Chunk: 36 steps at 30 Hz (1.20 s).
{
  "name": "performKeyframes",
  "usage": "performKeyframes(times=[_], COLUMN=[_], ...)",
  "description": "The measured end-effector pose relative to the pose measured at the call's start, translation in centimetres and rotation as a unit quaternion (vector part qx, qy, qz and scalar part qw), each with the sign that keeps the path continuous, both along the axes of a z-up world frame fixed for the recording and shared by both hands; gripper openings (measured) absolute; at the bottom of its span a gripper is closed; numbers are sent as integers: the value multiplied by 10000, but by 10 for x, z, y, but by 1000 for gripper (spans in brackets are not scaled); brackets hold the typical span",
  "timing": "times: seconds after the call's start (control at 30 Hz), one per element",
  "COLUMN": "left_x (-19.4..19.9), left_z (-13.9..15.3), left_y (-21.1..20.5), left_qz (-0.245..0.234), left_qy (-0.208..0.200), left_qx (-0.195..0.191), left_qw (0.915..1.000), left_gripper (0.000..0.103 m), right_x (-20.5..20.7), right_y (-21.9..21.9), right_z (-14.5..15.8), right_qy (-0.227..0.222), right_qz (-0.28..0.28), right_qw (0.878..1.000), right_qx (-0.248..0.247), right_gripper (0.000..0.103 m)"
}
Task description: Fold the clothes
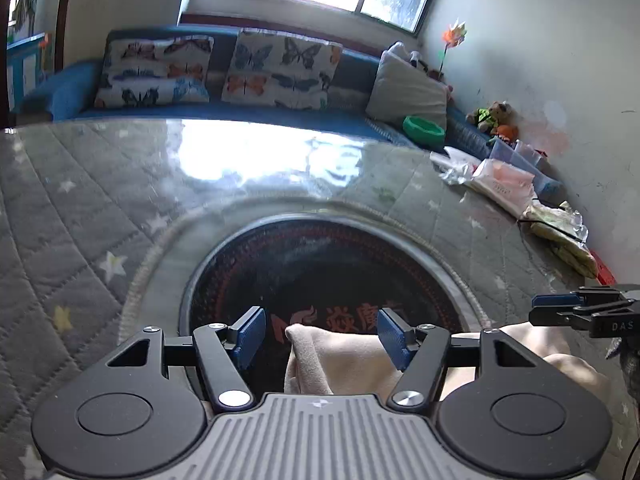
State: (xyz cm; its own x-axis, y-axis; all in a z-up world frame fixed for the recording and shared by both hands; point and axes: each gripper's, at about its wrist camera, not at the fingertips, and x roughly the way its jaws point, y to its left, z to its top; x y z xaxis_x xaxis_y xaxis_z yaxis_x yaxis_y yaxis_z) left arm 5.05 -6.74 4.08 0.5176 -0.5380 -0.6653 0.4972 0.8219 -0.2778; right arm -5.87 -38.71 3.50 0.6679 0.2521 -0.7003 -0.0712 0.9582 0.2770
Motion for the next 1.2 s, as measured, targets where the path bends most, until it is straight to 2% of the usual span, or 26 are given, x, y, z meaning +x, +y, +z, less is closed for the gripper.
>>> performKeyframes(times=[0.1,0.17,0.2,0.23,0.27,0.33,0.4,0.43,0.6,0.67,0.7,0.73,0.77,0.8,0.93,1.0,1.1,1.2], left_x=[-1,-3,-3,-4,-4,-6,-7,-9,-24,-29,-30,-31,-31,-31,-36,-36,-34,-32], left_z=[-3,-4,-4,-4,-4,-2,1,4,29,36,38,38,38,37,29,24,15,5], left_y=[-5,-7,-9,-10,-11,-10,-9,-7,-1,-3,-6,-9,-13,-16,-37,-50,-67,-77], left_qz=[-99,-187,-224,-254,-276,-292,-292,-303,-482,-600,-649,-714,-788,-862,-1325,-1563,-1927,-2204], left_qy=[35,56,51,39,39,26,-28,-66,-420,-559,-607,-637,-661,-684,-962,-1015,-1040,-1020], left_qx=[-9,-28,-25,-24,-41,-113,-217,-296,-655,-661,-593,-513,-430,-348,177,411,673,876], left_qw=[9999,9998,9997,9997,9996,9995,9993,9991,9958,9944,9943,9941,9938,9933,9863,9816,9734,9661], left_gripper=[64,55,43,31,27,11,7,6,5,6,8,12,16,23,40,41,42,47], right_x=[-2,-3,-4,-4,-5,-6,-9,-11,-18,-16,-15,-11,-7,-5,1,3,6,12], right_y=[1,1,1,2,3,5,8,9,16,20,20,19,18,17,14,15,15,17], right_z=[-3,-5,-6,-8,-8,-8,-6,-4,12,15,15,14,13,12,6,3,1,-1], right_qy=[35,68,98,128,142,132,46,-25,-275,-331,-330,-271,-210,-194,-73,-43,-47,-42], right_qz=[45,55,58,81,95,110,107,103,267,298,283,257,230,239,387,510,698,933], right_qw=[10000,9999,9999,9998,9998,9997,9998,9999,9993,9987,9986,9990,9993,9993,9990,9984,9972,9952], right_qx=[30,62,78,108,143,146,132,120,-30,-264,-286,-246,-205,-199,-189,-221,-269,-307], right_gripper=[43,42,40,35,32,11,3,3,2,9,15,28,33,34,38,40,45,53])
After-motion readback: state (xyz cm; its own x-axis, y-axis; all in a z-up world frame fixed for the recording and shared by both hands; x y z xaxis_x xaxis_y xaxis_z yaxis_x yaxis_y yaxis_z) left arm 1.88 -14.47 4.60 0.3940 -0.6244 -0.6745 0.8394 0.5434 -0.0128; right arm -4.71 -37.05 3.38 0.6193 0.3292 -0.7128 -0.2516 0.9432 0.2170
